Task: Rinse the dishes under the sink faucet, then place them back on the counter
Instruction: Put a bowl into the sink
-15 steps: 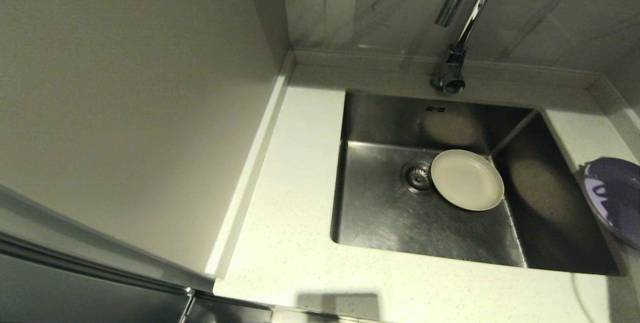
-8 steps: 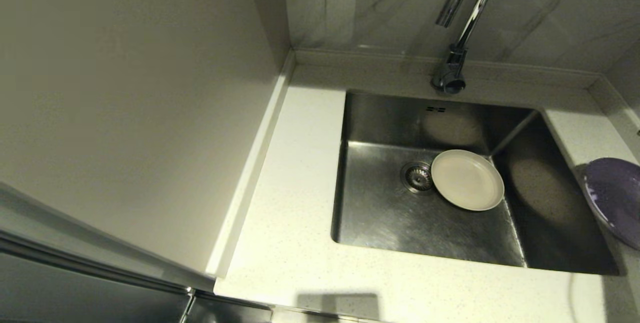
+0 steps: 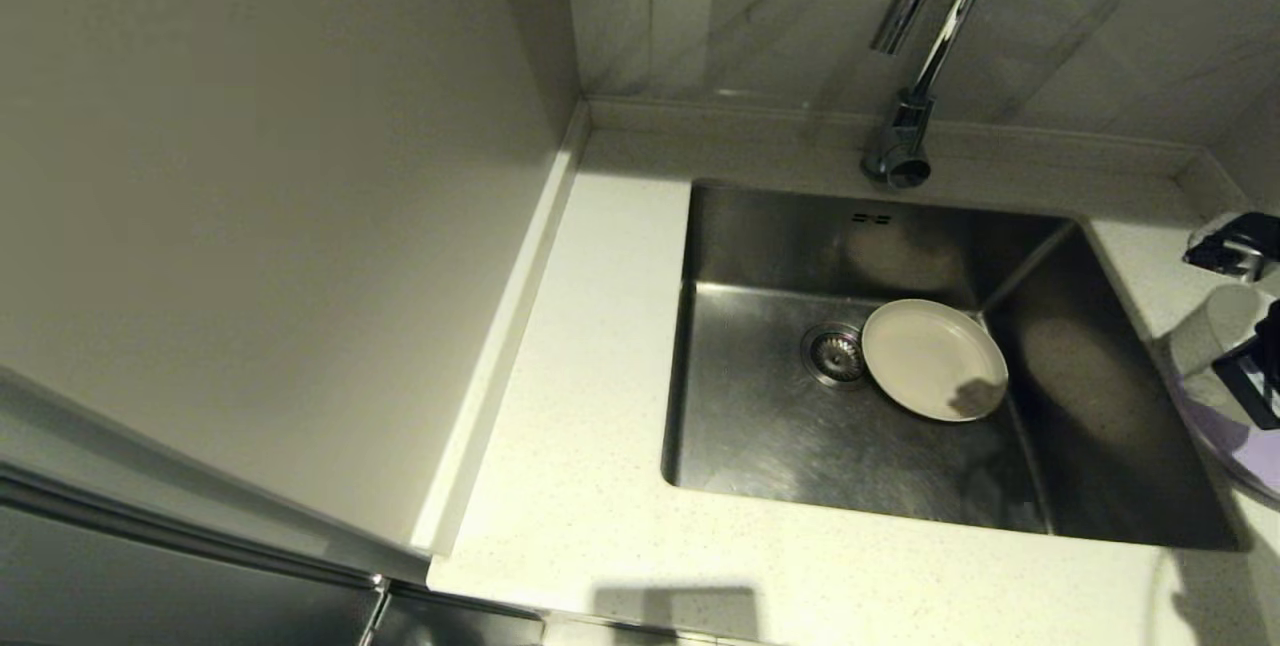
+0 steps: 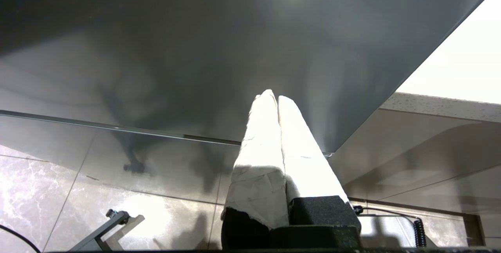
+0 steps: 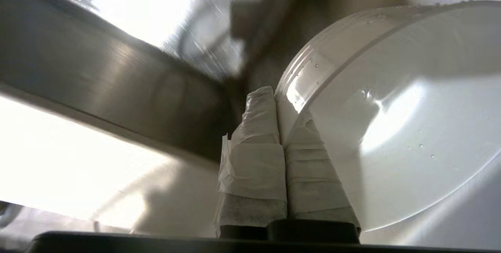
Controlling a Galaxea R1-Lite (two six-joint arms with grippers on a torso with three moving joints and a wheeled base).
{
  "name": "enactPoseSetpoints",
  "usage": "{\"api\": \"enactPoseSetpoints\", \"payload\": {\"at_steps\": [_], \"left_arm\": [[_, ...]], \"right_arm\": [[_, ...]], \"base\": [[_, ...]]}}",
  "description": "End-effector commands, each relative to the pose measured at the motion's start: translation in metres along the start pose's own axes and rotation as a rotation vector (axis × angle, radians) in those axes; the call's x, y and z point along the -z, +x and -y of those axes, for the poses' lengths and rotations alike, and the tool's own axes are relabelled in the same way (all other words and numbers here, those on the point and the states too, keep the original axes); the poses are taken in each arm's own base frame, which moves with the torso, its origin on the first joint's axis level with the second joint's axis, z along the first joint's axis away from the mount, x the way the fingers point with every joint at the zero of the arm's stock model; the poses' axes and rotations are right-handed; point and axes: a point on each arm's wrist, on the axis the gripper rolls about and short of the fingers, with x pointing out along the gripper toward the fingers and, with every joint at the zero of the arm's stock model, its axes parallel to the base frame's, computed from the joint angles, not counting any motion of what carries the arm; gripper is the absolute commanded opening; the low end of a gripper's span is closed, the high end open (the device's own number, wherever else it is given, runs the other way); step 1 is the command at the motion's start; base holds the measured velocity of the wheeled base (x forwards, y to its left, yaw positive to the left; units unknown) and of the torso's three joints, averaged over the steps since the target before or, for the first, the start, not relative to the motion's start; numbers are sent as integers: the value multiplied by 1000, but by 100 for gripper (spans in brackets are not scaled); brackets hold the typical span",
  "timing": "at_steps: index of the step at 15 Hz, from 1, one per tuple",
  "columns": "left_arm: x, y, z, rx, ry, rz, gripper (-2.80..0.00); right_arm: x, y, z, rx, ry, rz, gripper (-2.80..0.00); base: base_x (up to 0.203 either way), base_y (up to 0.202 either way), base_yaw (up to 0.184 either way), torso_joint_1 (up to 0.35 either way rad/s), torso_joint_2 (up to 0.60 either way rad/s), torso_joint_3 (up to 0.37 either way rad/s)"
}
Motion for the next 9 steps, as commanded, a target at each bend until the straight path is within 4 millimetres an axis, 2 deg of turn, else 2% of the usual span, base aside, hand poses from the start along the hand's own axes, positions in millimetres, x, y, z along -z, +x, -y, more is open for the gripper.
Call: {"api": "enactPoseSetpoints", "payload": {"at_steps": [1, 5, 9], "left_arm": [[0, 0, 0, 0, -1, 2, -280], [0, 0, 0, 0, -1, 2, -280], [0, 0, 0, 0, -1, 2, -280]], "right_arm": [[-3, -14, -26, -28, -79, 80, -280], [-13, -24, -70, -104, -223, 237, -280], [-32, -36, -115, -232, -365, 347, -280]], "base": [[0, 0, 0, 0, 0, 0], [0, 0, 0, 0, 0, 0], [0, 0, 0, 0, 0, 0]]}}
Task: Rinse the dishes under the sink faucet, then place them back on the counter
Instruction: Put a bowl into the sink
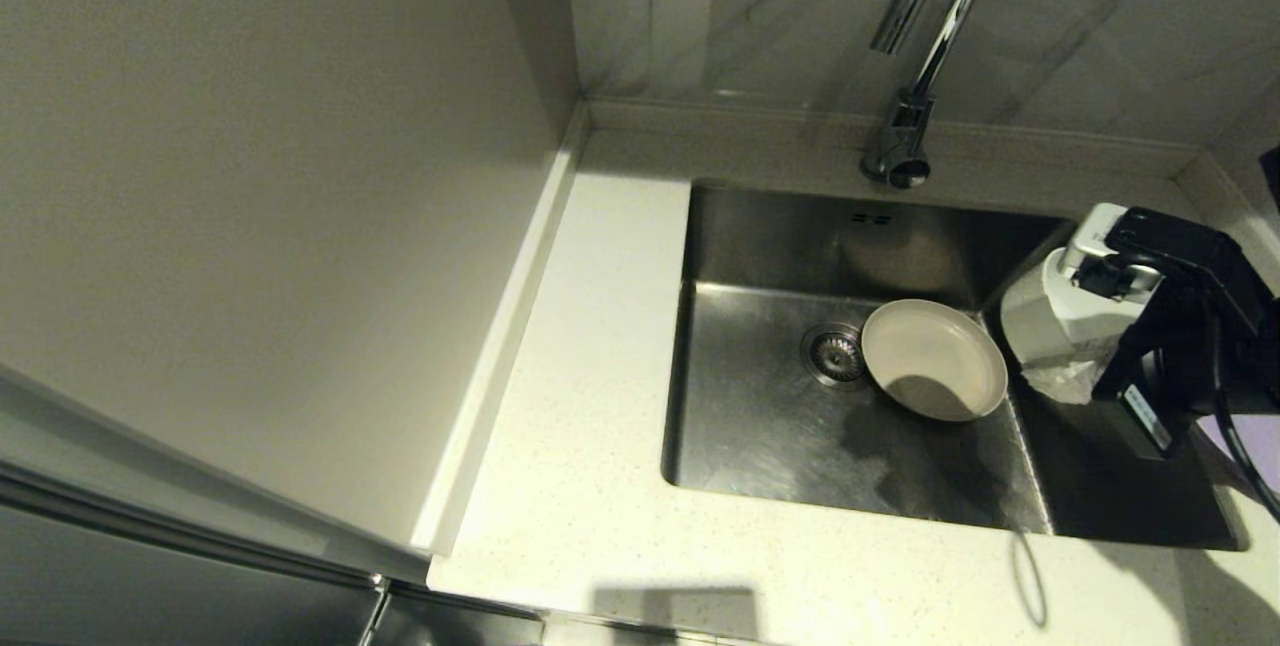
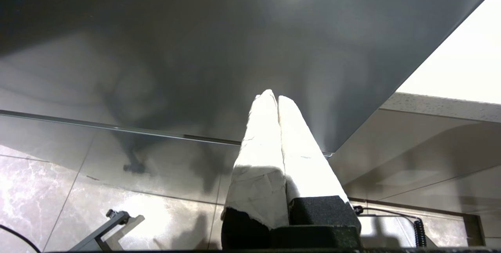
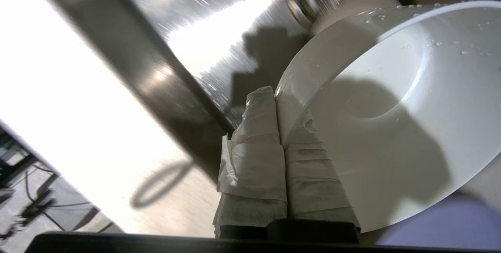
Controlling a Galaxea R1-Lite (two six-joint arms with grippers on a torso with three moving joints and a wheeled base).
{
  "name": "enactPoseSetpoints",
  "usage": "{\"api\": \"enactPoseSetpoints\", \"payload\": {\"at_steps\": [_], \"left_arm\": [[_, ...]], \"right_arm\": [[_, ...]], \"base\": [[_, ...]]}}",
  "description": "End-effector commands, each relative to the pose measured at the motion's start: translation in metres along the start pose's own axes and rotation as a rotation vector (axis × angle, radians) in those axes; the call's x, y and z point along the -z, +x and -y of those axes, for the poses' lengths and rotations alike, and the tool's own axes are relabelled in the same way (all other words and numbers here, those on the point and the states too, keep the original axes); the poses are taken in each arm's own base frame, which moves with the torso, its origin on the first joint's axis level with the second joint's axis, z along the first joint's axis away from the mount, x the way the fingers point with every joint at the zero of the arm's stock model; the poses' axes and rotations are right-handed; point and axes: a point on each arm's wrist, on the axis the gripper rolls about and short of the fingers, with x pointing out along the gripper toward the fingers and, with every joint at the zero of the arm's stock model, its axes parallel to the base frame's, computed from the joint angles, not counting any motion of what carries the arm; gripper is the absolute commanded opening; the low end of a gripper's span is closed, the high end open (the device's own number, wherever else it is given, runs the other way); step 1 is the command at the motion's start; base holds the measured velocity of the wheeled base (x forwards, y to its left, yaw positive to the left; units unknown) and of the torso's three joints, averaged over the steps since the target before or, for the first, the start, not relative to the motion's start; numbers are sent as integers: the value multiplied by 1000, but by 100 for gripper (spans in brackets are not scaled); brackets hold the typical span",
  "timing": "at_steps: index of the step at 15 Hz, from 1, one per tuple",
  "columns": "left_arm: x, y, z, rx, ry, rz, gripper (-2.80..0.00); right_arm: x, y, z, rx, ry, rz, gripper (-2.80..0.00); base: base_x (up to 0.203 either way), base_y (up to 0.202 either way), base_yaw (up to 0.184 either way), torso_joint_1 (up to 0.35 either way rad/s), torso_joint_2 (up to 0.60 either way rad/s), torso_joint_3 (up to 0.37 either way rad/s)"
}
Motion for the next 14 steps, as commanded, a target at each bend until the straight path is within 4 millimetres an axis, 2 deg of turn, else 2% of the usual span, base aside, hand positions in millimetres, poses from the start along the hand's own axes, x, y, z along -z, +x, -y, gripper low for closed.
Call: {"api": "enactPoseSetpoints", "payload": {"at_steps": [1, 4, 6, 12, 14], "left_arm": [[0, 0, 0, -1, -1, 2, -280], [0, 0, 0, -1, -1, 2, -280], [0, 0, 0, -1, -1, 2, -280], [0, 0, 0, -1, -1, 2, -280], [0, 0, 0, -1, -1, 2, -280]], "right_arm": [[-18, 1, -24, -86, -62, 57, -280], [-36, 9, -57, -193, -108, 80, -280], [-38, 15, -69, -251, -136, 27, -280], [-39, 30, -73, -216, -154, -55, -280], [-44, 50, -76, -199, -157, -59, -280]], "base": [[0, 0, 0, 0, 0, 0], [0, 0, 0, 0, 0, 0], [0, 0, 0, 0, 0, 0], [0, 0, 0, 0, 0, 0], [0, 0, 0, 0, 0, 0]]}}
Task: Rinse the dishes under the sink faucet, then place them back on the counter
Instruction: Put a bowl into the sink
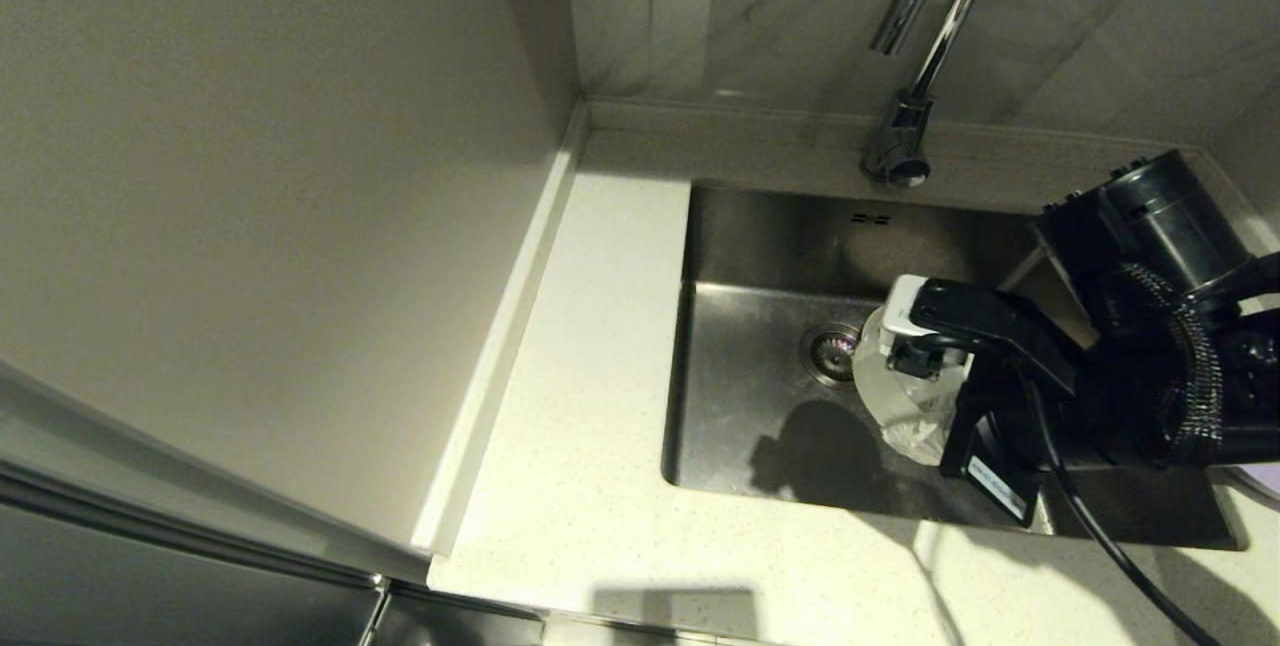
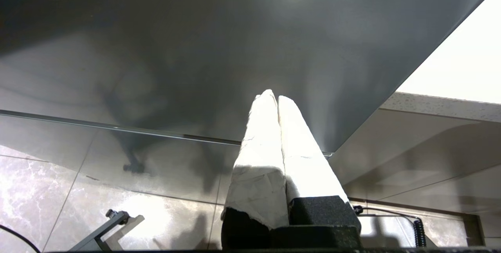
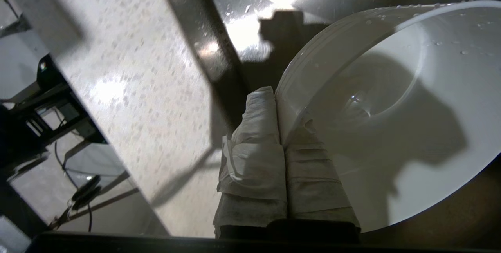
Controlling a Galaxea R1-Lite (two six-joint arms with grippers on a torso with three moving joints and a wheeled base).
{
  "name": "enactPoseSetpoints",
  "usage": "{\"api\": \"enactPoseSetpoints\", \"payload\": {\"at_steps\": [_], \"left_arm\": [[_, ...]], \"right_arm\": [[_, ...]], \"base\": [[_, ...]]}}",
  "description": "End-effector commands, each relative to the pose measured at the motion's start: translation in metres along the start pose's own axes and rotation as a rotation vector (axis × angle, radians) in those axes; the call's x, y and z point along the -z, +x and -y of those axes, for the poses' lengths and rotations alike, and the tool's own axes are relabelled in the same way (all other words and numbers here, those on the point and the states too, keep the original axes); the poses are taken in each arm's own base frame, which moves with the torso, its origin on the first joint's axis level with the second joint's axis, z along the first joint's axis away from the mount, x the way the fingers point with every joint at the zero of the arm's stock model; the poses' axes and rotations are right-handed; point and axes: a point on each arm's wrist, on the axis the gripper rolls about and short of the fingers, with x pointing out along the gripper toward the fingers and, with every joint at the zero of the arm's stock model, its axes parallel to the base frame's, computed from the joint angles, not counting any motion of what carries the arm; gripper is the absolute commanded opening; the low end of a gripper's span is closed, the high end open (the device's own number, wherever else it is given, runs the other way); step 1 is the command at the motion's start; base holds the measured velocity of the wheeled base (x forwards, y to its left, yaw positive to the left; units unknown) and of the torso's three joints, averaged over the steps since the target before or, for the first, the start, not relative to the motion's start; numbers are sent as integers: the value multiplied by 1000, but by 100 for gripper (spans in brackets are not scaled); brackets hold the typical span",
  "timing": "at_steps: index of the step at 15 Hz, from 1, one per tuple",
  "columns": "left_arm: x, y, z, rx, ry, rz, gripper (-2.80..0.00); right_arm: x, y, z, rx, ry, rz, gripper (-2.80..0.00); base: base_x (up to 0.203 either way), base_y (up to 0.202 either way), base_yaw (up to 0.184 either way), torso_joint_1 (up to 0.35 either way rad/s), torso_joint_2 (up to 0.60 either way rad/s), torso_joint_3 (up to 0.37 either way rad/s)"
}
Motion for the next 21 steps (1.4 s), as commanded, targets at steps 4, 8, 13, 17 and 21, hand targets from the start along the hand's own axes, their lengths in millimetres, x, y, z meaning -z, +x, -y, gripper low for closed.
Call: {"api": "enactPoseSetpoints", "payload": {"at_steps": [4, 8, 13, 17, 21], "left_arm": [[0, 0, 0, 0, 0, 2, -280], [0, 0, 0, 0, 0, 2, -280], [0, 0, 0, 0, 0, 2, -280], [0, 0, 0, 0, 0, 2, -280], [0, 0, 0, 0, 0, 2, -280]], "right_arm": [[-15, 82, 1, -9, 2, -26, -280], [-29, 146, 3, 24, 40, 22, -280], [-35, 201, 7, 148, 56, 114, -280], [-42, 225, 9, 168, 59, 116, -280], [-43, 258, 13, 204, 70, 101, -280]], "base": [[0, 0, 0, 0, 0, 0], [0, 0, 0, 0, 0, 0], [0, 0, 0, 0, 0, 0], [0, 0, 0, 0, 0, 0], [0, 0, 0, 0, 0, 0]]}}
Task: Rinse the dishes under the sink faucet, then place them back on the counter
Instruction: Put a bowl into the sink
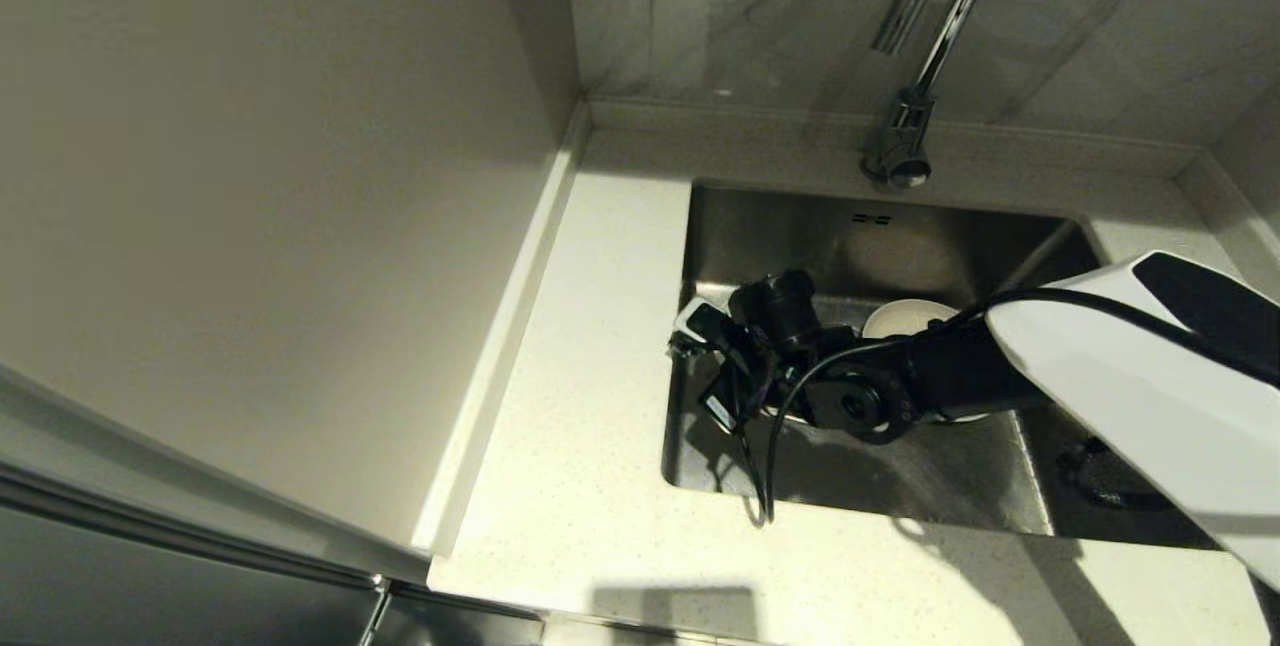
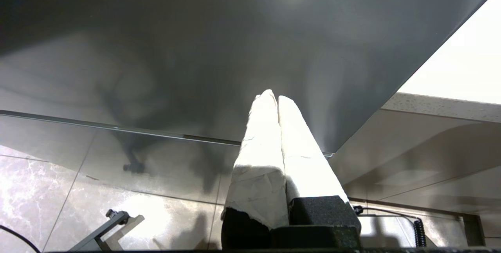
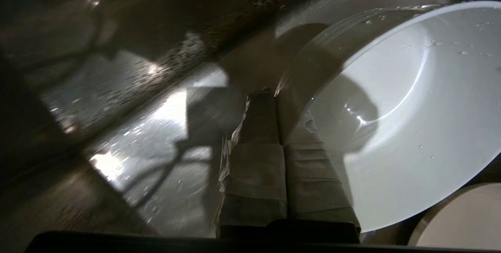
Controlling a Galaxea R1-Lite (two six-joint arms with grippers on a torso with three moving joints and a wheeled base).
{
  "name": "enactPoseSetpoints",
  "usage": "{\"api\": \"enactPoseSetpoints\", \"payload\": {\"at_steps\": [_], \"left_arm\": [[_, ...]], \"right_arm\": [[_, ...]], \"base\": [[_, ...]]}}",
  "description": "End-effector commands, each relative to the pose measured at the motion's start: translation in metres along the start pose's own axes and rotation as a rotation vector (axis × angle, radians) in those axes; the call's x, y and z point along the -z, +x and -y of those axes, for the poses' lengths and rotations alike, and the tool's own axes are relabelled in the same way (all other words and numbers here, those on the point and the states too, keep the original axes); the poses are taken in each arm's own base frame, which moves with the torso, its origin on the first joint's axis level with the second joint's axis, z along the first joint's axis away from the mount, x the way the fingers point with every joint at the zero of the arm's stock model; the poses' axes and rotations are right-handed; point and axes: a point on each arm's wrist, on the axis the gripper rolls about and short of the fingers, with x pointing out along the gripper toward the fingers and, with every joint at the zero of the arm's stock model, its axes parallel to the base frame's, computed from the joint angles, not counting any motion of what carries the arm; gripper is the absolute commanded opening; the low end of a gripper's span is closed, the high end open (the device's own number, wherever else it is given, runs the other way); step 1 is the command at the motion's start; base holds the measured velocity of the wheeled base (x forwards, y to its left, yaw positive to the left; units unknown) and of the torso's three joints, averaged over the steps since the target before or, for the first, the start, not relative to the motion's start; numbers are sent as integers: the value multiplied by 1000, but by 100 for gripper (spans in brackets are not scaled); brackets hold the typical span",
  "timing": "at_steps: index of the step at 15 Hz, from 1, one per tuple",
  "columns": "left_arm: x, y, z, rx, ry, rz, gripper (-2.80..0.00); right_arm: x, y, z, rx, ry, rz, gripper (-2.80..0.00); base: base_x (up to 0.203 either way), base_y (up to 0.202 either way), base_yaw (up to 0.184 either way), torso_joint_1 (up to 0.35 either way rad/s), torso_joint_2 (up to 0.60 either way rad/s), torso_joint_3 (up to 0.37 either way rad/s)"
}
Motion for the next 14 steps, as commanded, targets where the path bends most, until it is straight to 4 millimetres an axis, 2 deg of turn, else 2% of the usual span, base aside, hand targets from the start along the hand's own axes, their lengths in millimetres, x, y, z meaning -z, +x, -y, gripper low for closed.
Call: {"api": "enactPoseSetpoints", "payload": {"at_steps": [1, 9, 12, 14], "left_arm": [[0, 0, 0, 0, -1, 2, -280], [0, 0, 0, 0, -1, 2, -280], [0, 0, 0, 0, -1, 2, -280], [0, 0, 0, 0, -1, 2, -280]], "right_arm": [[12, 26, -4, 27, -1, -35, -280], [27, 42, 34, 194, -3, -63, -280], [28, 32, 56, 232, -8, -65, -280], [35, 38, 63, 244, -17, -79, -280]], "base": [[0, 0, 0, 0, 0, 0], [0, 0, 0, 0, 0, 0], [0, 0, 0, 0, 0, 0], [0, 0, 0, 0, 0, 0]]}}
